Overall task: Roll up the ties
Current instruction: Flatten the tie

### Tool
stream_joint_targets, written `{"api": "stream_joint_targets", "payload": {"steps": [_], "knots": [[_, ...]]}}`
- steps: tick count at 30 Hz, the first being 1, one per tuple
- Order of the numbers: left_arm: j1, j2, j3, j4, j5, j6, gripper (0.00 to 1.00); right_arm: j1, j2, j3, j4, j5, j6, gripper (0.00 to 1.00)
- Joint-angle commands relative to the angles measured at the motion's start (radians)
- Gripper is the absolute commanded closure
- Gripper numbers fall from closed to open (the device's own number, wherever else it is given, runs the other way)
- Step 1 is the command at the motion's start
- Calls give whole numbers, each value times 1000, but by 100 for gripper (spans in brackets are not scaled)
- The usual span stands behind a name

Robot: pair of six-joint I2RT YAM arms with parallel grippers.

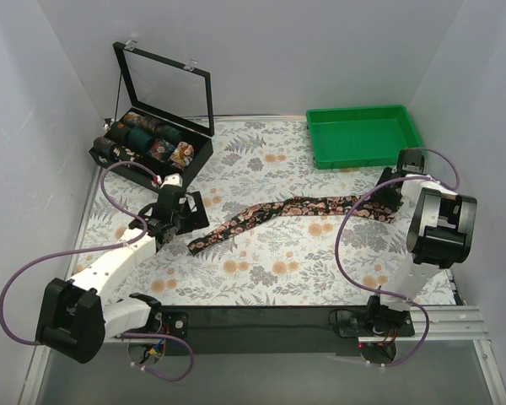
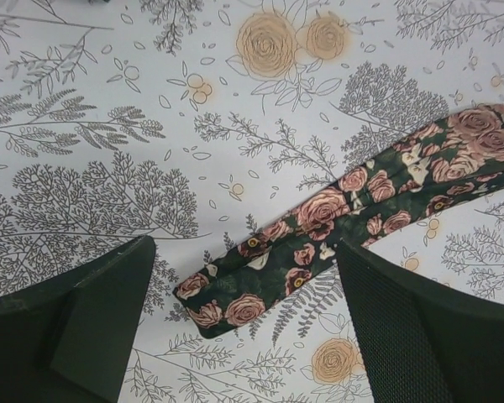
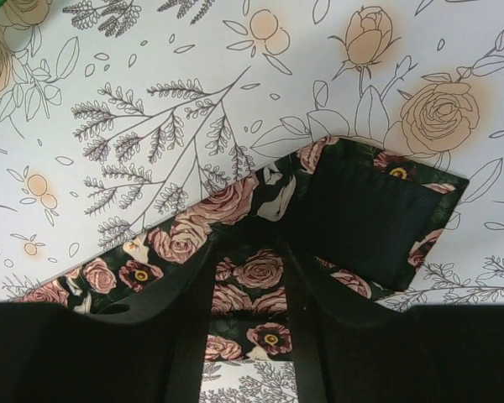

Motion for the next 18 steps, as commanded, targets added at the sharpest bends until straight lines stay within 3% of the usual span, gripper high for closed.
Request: {"api": "stream_joint_targets", "payload": {"steps": [1, 8, 18], "knots": [[4, 5, -24, 15, 54, -31, 17, 15, -49, 29, -21, 21, -28, 59], [4, -14, -82, 0, 34, -182, 15, 77, -208, -20, 11, -61, -37, 45], [4, -54, -145, -41, -4, -340, 27, 94, -341, -89, 54, -170, -31, 44]]}}
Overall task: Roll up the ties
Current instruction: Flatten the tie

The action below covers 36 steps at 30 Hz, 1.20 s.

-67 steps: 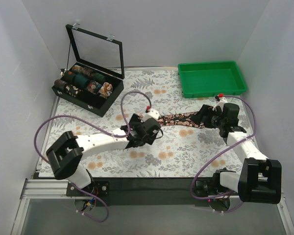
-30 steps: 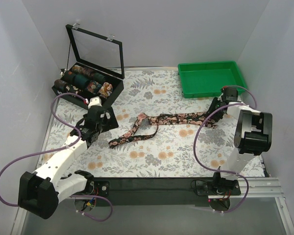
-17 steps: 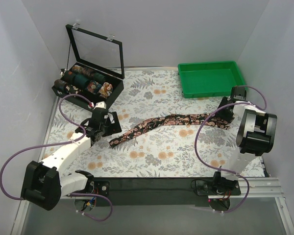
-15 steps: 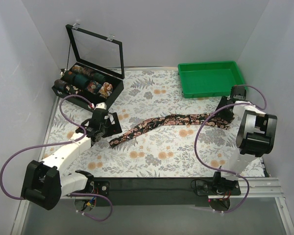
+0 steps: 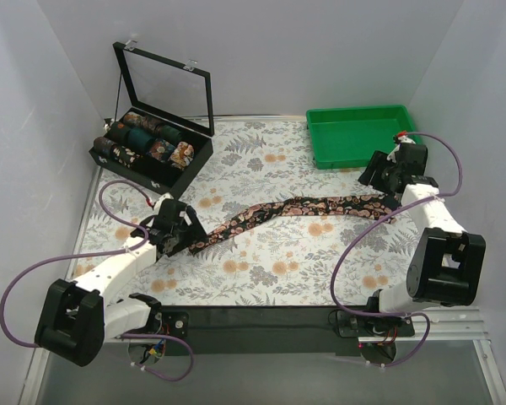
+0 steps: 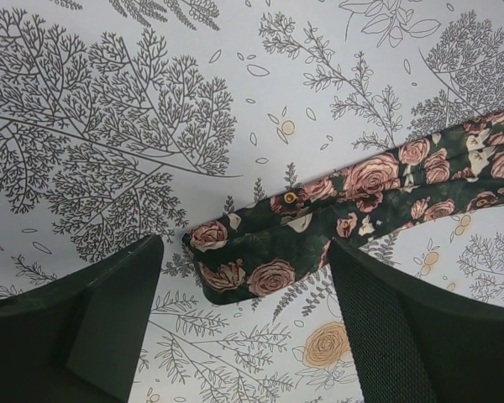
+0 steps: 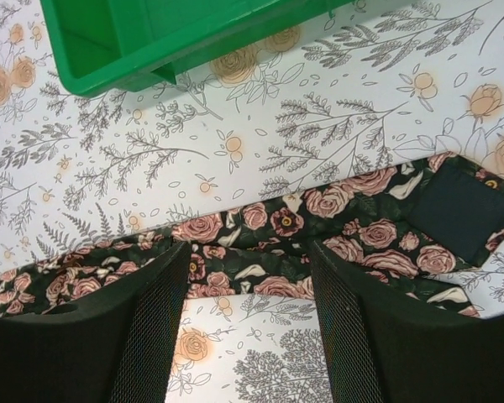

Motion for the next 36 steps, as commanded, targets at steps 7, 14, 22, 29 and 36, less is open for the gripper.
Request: {"api": "stream_joint_targets", "payload": {"steps": [7, 14, 22, 29, 36], "knots": [[2, -130, -27, -69, -45, -133, 34, 11, -51, -43, 58, -102, 0, 44], [2, -132, -50, -104, -16, -153, 44, 9, -48, -68, 85, -134, 11, 44], [0, -63, -54, -91, -1, -142, 52, 11, -53, -80, 102, -147, 12, 44], [-6, 5, -85, -29, -5, -131, 55, 9, -50, -88, 105, -157, 12, 44], [-6, 37, -82, 3, -13, -119, 66, 11, -45, -92, 102, -150, 2, 44]]}}
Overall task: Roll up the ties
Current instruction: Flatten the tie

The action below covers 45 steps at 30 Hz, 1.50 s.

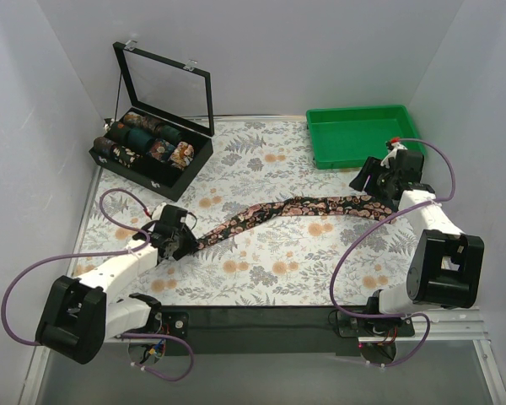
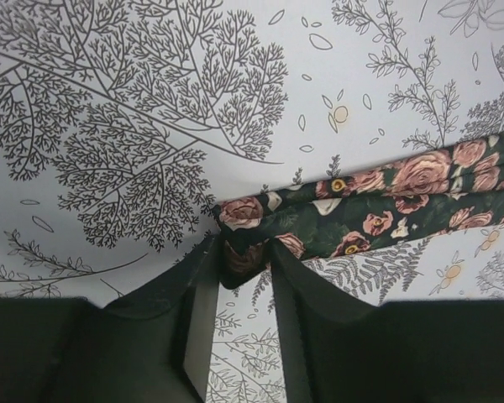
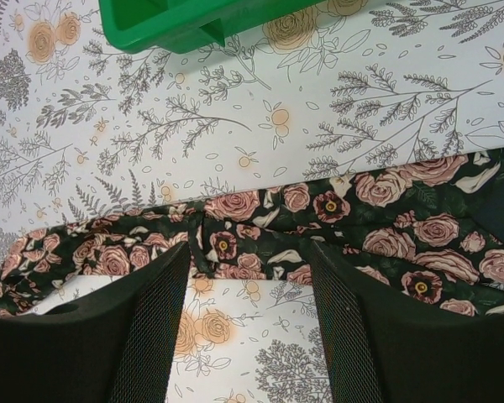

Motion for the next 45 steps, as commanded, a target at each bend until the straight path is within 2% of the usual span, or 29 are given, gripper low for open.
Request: {"api": "stream_joint_targets", "payload": {"steps": [1, 3, 4, 5, 7, 16, 27, 35, 45], "knots": [[-5, 28, -16, 2, -13, 10, 73, 4, -22, -9, 34, -9, -5, 44], [-5, 28, -10, 6, -13, 19, 81, 4, -21, -12, 34, -9, -11, 44], [-5, 25, -8, 5, -13, 24, 91, 6, -18, -12, 34, 0, -11, 44], [-5, 23, -2, 5, -13, 31, 95, 9, -17, -12, 31, 4, -14, 44], [-5, 2, 22, -13, -14, 48, 100, 16, -11, -12, 14, 21, -24, 44], [-3, -103, 211, -181, -152, 177, 100, 32, 30, -26, -39, 121, -51, 45], [-1, -40, 331, -239, -247, 248, 100, 32, 79, -7, -116, 328, -115, 46], [29, -1, 291, -207, -330, 271, 98, 24, 116, -3, -131, 448, -126, 48], [54, 17, 268, -142, -240, 303, 96, -20, 128, -23, -121, 448, -69, 49]]}}
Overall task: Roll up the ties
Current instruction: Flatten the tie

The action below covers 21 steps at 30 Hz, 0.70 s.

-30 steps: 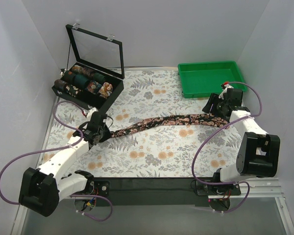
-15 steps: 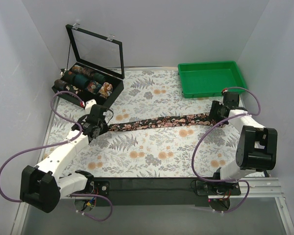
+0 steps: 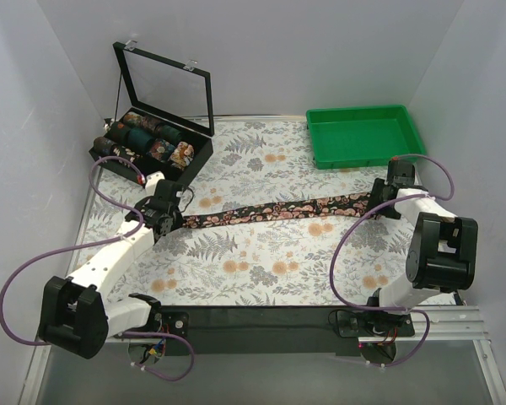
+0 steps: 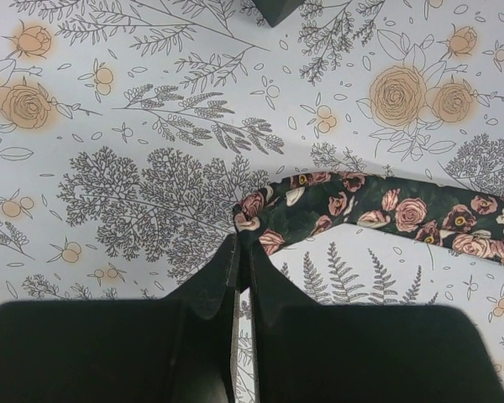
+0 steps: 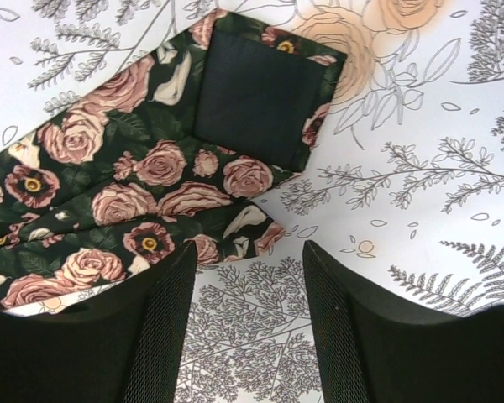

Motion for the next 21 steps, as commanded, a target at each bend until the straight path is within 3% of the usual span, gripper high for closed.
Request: {"api": "stream_joint_targets", "payload": {"steps": [1, 12, 17, 20, 21], "knots": [[9, -25, -21, 49, 23, 22, 96, -26, 12, 4, 21, 0, 25, 50], [51, -82, -49, 90, 64, 43, 96, -82, 81, -20, 80, -92, 21, 55], [63, -94, -55, 96, 73, 51, 96, -87, 86, -26, 89, -119, 8, 64], [69, -101, -56, 98, 79, 56, 96, -87, 75, -25, 89, -122, 1, 75], [74, -102, -58, 101, 79, 57, 96, -87, 71, -23, 90, -124, -2, 84]]}}
